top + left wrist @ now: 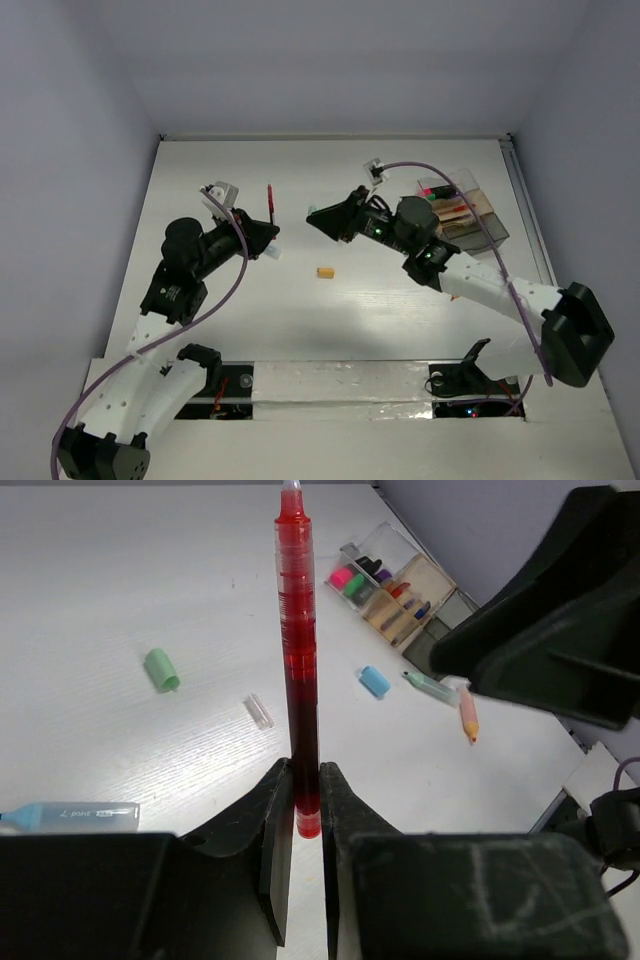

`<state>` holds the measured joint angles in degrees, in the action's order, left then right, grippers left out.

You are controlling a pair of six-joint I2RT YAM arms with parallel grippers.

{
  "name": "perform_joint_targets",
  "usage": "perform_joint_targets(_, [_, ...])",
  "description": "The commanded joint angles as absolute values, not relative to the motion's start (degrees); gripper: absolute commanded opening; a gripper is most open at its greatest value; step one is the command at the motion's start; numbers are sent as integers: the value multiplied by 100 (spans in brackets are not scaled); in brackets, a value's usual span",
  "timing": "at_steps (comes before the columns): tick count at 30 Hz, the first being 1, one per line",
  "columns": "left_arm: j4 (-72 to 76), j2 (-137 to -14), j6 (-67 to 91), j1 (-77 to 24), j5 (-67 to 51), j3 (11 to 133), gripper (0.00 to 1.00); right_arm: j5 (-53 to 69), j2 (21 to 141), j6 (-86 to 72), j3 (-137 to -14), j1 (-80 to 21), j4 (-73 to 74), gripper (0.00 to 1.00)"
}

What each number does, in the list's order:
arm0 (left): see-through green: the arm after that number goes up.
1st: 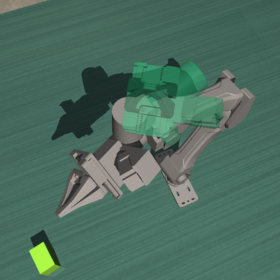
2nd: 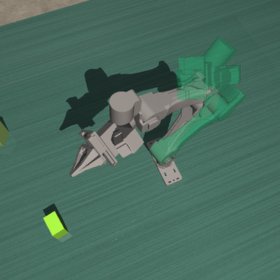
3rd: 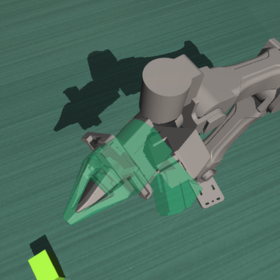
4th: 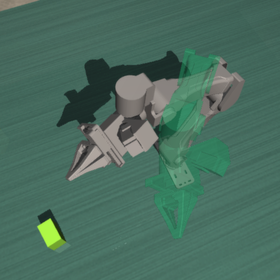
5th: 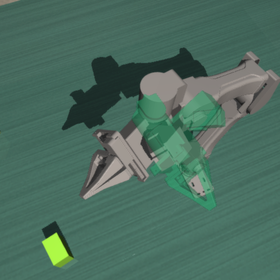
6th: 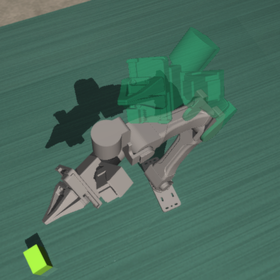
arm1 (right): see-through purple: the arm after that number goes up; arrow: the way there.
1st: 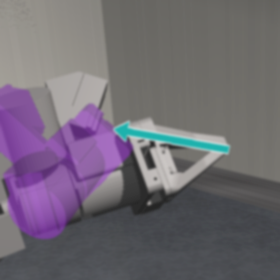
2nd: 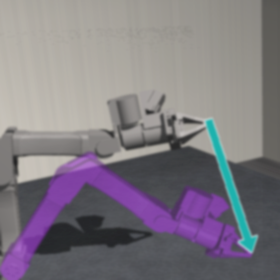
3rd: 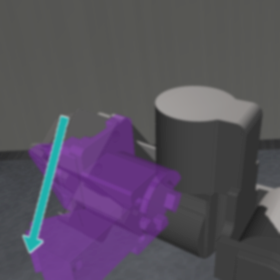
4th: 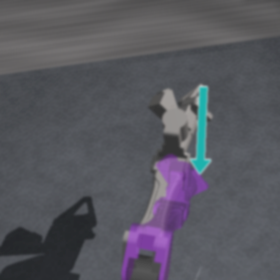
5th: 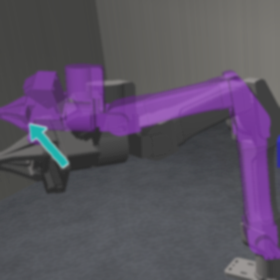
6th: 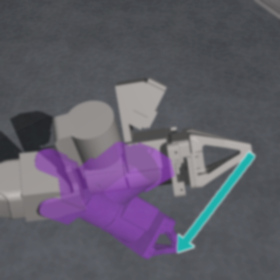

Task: Sort the stationery into containers
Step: Pick up the pen from the center of the board, then move the pen cap to the center of the board.

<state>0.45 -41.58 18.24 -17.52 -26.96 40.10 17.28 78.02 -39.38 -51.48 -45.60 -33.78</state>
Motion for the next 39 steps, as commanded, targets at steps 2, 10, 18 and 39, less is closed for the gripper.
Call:
perform_joint_targets(2, [123,-3964,1705,-1740,-2540,4087,0,828,7304,-3007,-4975,-4369,-2041,24])
perform_joint_targets(10, [44,-3876,1652,-1740,-2540,4104,0,35,8532,-2128,-5958,-3648,517,5])
perform_joint_targets(18, [18,-3832,1626,-1793,-2496,4104,0,-580,10071,-1398,-7355,-3560,1932,66])
perform_joint_targets(39, [9,-3920,1617,-1793,-2470,4122,0,-860,11812,-976,-8736,-3867,2680,81])
